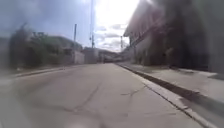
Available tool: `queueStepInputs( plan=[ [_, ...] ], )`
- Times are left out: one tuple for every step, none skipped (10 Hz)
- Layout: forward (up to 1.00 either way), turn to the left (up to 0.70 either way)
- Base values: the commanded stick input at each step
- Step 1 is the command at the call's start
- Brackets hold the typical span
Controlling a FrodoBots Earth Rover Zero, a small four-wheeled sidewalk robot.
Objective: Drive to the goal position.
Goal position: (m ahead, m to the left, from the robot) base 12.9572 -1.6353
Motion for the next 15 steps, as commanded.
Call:
queueStepInputs(
  plan=[
    [1.0, 0.0],
    [1.0, 0.0],
    [1.0, 0.0],
    [1.0, 0.0],
    [1.0, 0.0],
    [1.0, 0.0],
    [1.0, 0.0],
    [1.0, 0.0],
    [1.0, 0.0],
    [1.0, 0.0],
    [1.0, 0.0],
    [1.0, 0.0],
    [1.0, 0.0],
    [0.94, 0.0],
    [0.83, 0.0]
  ],
)
